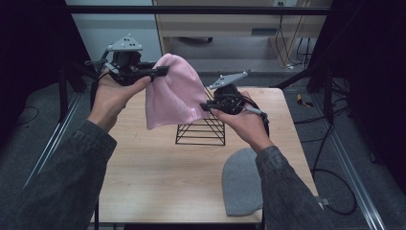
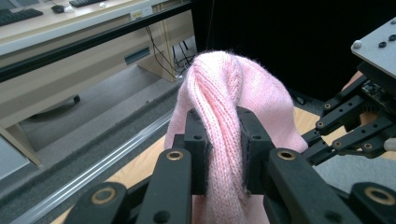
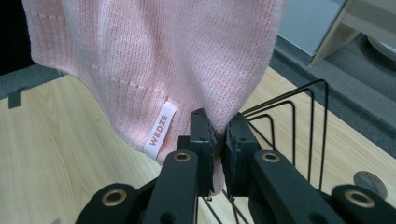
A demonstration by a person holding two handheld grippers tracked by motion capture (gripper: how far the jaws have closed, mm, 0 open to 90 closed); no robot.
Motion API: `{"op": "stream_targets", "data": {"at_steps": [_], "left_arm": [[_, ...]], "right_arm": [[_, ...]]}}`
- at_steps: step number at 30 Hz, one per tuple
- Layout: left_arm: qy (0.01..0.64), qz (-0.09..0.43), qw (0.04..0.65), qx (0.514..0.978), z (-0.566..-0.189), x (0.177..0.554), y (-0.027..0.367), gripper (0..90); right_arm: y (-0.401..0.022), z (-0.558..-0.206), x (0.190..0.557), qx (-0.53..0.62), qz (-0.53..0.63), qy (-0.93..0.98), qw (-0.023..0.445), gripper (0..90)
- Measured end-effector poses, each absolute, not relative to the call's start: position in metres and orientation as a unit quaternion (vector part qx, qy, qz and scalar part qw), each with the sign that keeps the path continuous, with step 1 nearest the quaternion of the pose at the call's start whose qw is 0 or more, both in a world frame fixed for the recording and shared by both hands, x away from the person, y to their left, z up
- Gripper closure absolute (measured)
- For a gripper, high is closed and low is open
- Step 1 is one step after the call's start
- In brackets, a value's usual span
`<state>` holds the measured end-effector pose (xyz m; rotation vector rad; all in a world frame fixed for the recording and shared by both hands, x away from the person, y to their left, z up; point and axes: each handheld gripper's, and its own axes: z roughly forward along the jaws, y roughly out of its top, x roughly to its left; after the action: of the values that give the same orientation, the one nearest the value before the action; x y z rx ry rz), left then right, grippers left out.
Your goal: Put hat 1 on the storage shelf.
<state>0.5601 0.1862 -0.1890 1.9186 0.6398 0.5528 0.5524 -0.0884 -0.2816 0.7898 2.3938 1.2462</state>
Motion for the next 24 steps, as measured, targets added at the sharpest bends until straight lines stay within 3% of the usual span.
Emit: {"op": "stream_targets", "data": {"at_steps": [11, 24], "left_arm": [[0.268, 0.214, 0.512, 0.787, -0.196, 0.593, 0.171, 76.3], [0.259, 0.215, 0.503, 0.796, -0.197, 0.603, 0.152, 76.3]], "right_arm": [[-0.097, -0.278, 0.574, 0.297, 0.438, 0.831, 0.172, 83.9], [-0.102, -0.279, 0.582, 0.307, 0.433, 0.828, 0.182, 83.9]]}}
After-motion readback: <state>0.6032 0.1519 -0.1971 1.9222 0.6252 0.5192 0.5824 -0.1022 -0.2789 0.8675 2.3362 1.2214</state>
